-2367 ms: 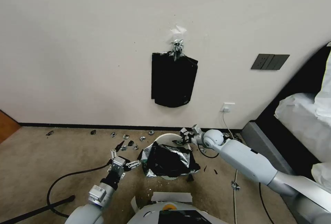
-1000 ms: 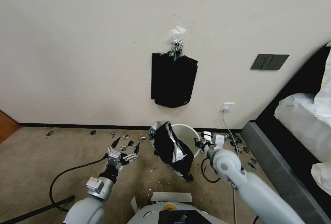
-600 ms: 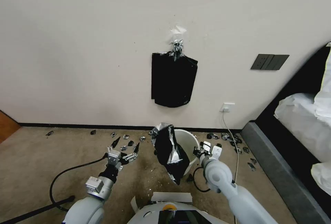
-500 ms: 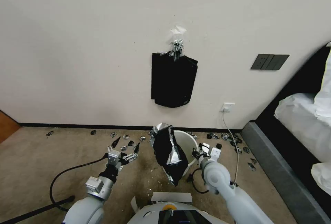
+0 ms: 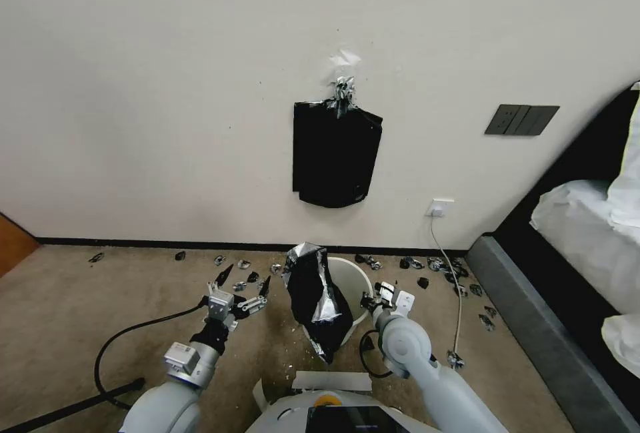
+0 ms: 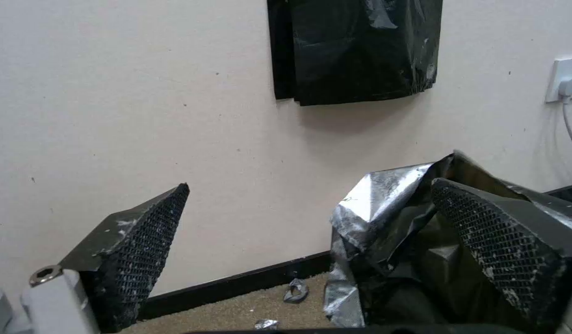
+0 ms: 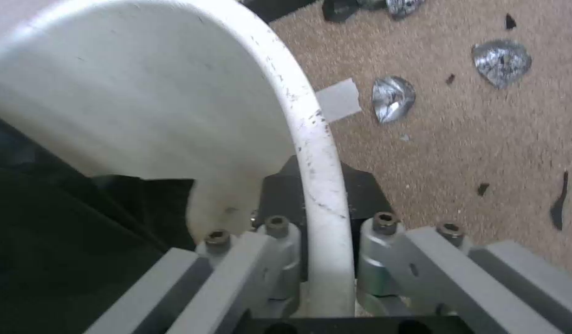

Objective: Place a trash bag onto the trash bin.

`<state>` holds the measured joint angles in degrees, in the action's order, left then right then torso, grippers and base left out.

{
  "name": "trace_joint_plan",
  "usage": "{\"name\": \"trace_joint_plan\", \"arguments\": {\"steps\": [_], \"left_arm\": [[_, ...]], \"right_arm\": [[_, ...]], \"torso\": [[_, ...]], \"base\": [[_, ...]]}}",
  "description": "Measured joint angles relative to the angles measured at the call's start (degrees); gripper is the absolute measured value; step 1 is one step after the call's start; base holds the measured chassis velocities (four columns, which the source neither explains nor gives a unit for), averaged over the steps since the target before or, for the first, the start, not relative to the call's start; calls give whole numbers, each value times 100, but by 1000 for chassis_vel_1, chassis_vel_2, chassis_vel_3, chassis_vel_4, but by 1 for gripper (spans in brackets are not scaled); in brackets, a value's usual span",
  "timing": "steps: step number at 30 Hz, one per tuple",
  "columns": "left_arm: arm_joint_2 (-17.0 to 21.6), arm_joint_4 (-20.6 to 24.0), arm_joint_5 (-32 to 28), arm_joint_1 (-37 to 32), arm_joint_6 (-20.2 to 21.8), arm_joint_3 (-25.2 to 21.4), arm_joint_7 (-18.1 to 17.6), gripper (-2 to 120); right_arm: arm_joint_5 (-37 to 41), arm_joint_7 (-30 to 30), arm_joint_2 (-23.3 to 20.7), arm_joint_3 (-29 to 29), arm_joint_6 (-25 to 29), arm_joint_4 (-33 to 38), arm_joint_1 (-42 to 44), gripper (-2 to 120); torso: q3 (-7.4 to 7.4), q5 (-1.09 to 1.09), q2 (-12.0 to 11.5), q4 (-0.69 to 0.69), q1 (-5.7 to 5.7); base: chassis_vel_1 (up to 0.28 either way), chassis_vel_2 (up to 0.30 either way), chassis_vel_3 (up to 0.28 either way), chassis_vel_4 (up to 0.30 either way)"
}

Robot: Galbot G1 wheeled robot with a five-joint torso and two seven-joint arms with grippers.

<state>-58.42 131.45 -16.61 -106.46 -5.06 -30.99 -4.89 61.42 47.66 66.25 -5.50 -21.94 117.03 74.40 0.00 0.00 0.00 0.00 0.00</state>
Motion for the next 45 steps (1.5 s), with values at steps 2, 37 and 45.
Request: {"name": "trace_joint_plan", "arguments": {"steps": [2, 37, 45], "left_arm": [[-5, -1, 0, 5, 15, 11, -5, 100], [-298, 296, -299, 160, 1459, 1047, -1096, 100], [-270, 156, -703, 651, 1960, 1502, -1618, 100]], "right_arm": [[-76, -26, -25, 0, -5, 22, 11, 20], [-1, -1326, -1238, 1949, -1832, 659, -2460, 66], [-94, -1177, -1301, 2116, -1894, 513, -2615, 37]], "torso": [[0, 0, 0, 0, 0], [1, 0, 0, 1, 0], [0, 0, 0, 0, 0]], "base": [[0, 0, 0, 0], [0, 0, 0, 0], [0, 0, 0, 0]]}}
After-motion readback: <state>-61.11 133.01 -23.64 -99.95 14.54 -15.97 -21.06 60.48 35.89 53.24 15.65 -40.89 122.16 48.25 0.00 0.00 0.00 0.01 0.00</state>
